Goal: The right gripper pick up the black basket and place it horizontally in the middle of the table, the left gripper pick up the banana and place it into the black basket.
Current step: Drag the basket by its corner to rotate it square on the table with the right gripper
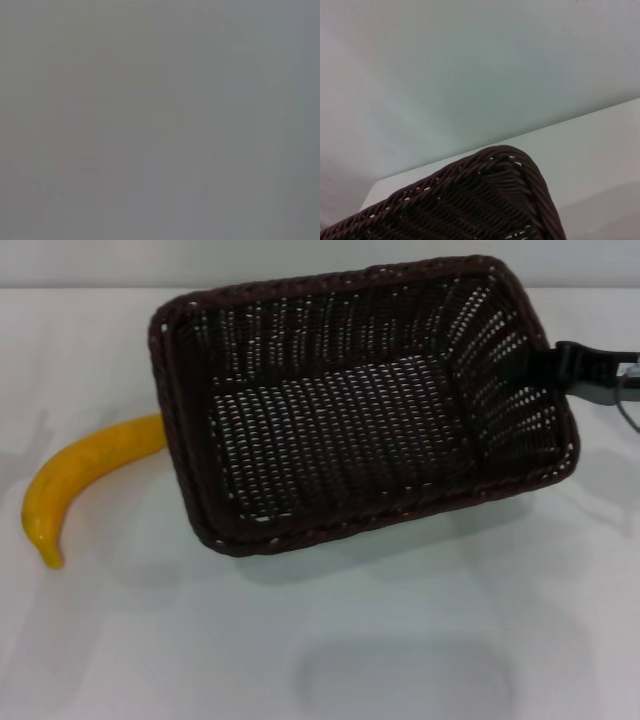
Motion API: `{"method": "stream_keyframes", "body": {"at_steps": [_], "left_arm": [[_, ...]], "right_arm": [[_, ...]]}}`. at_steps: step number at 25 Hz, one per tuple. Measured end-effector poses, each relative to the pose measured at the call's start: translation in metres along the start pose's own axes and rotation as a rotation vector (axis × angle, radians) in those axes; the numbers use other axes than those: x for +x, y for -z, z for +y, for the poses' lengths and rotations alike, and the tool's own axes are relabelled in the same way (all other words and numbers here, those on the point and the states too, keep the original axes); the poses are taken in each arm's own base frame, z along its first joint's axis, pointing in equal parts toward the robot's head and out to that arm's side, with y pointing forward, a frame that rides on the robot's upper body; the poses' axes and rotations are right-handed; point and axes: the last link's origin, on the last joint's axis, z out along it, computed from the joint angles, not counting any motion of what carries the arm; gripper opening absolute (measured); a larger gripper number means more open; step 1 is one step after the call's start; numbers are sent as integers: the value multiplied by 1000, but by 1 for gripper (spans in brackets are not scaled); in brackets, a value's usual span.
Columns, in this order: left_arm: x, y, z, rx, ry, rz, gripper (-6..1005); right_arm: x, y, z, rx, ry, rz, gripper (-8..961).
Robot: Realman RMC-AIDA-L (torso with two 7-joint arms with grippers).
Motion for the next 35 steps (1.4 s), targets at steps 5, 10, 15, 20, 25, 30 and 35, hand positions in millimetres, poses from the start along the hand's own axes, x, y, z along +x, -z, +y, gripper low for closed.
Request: {"method": "stream_keyframes", "body": {"at_steps": [5, 10, 15, 20, 25, 30, 35], "left_arm": [[0, 2, -1, 4, -1, 1, 876], [-1, 2, -1, 1, 2, 0, 876], [-2, 2, 0, -2, 1, 0, 876], [-4, 2, 0, -1, 1, -7, 876], [-3, 1, 0, -3, 1, -6, 875], [-5, 0, 1, -4, 3, -9, 875], [-5, -1, 1, -5, 3, -10, 875]], "right_arm": [[6, -10, 8, -22, 5, -9, 153], [7, -15, 12, -31, 5, -23, 154], [11, -20, 11, -28, 3, -27, 155], [18, -28, 8, -13, -6, -19, 157], [23, -34, 9, -10, 1, -12, 158], [25, -37, 8, -6, 3, -10, 159], [25, -38, 9, -8, 17, -9, 160]]}}
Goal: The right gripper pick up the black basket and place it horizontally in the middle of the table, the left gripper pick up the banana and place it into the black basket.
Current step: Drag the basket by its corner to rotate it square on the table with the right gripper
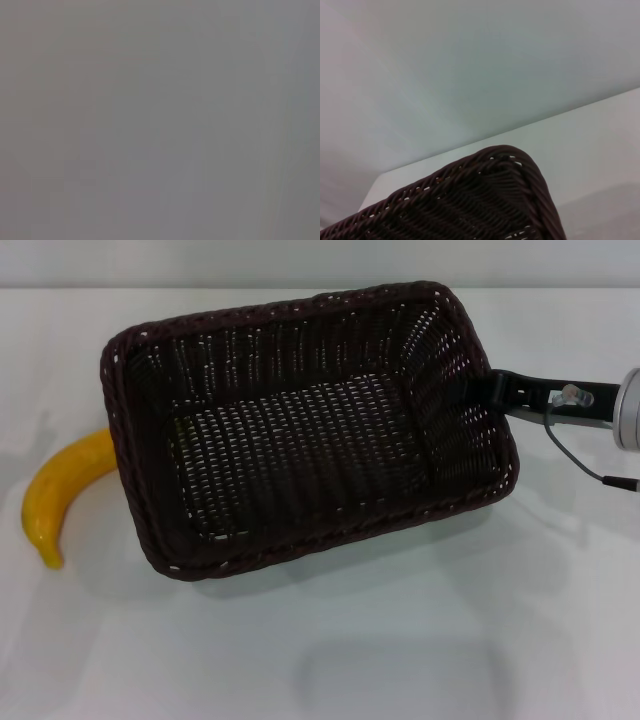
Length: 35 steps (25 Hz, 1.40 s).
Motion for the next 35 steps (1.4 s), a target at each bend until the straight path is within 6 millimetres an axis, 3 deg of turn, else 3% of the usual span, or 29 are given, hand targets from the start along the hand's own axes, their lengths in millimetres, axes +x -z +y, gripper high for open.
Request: {"method": "stream_keyframes", "body": {"at_steps": [25, 35], "left_arm": [[-1, -3, -3, 11, -1, -4, 874], [0, -3, -5, 20, -2, -3, 874]], "right_arm": [[-4, 2, -4, -26, 20, -37, 166], [-8, 4, -6, -22, 17, -58, 366]]}}
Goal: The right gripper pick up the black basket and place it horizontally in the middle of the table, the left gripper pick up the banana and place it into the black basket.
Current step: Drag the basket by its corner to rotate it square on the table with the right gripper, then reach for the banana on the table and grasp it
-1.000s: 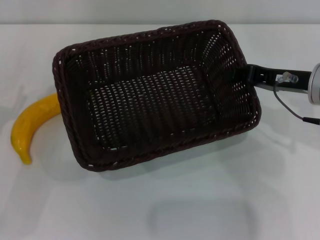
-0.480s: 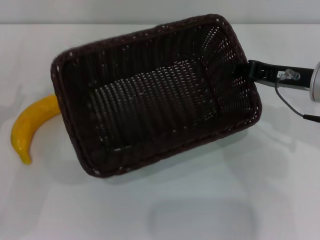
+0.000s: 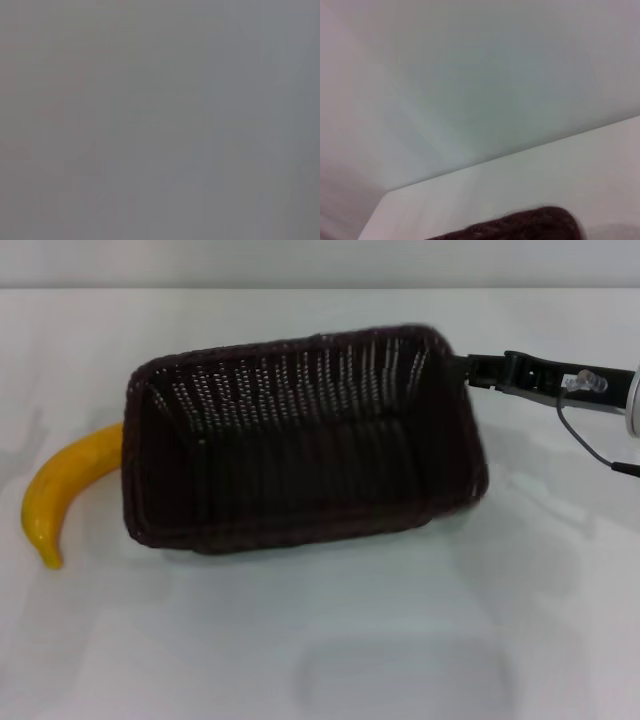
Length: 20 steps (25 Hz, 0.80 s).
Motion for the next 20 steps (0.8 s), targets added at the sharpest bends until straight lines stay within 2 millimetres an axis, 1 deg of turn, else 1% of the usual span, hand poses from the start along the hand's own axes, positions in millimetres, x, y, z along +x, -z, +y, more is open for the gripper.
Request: {"method": "stream_keyframes", "body": {"at_steps": [5, 6, 9, 11, 15, 20], "left_arm": [[-1, 1, 0, 1, 1, -5, 872], [-2, 1, 0, 2, 1, -7, 871], [-2, 1, 0, 1, 2, -7, 868], [-2, 0, 1, -1, 2, -7, 865], [-2, -1, 2, -7, 2, -8, 861], [-2, -1, 4, -14, -1, -6, 850]], "right_arm": [[-4, 2, 1, -1, 32, -14, 373], [-11, 5, 3, -8, 83, -40, 374], [-19, 10, 4, -26, 129, -78, 379], [-24, 13, 4, -37, 157, -103, 408], [-31, 14, 3, -31, 265, -141, 467], [-42, 16, -6, 43, 398, -235, 541]]}}
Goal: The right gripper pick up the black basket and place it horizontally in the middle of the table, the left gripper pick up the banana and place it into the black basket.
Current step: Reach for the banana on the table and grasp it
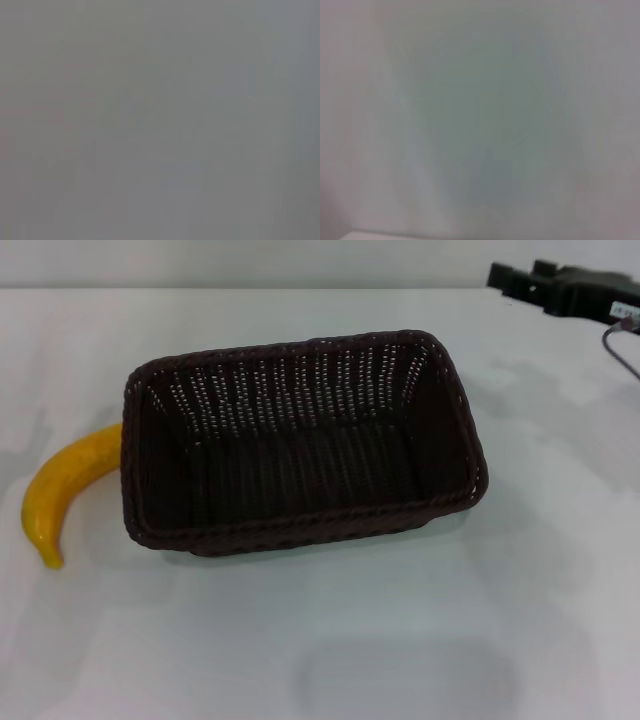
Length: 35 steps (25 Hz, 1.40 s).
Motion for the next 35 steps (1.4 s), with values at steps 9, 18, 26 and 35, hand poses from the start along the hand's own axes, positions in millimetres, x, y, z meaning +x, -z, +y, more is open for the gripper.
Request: {"method": "stream_keyframes", "body": {"at_steps": [9, 18, 26, 35], "left_arm": [[-1, 0, 3, -10, -1, -4, 821], [4, -4, 6, -28, 4, 23, 821], [14, -7, 10, -50, 1, 55, 820], [26, -18, 18, -82, 10, -67, 820]], "right_arm": [[-7, 3, -35, 186, 177, -202, 681], [-7, 39, -90, 383, 180, -410, 682], [19, 73, -124, 526, 147, -456, 682], [29, 88, -128, 529, 124, -493, 675]]}}
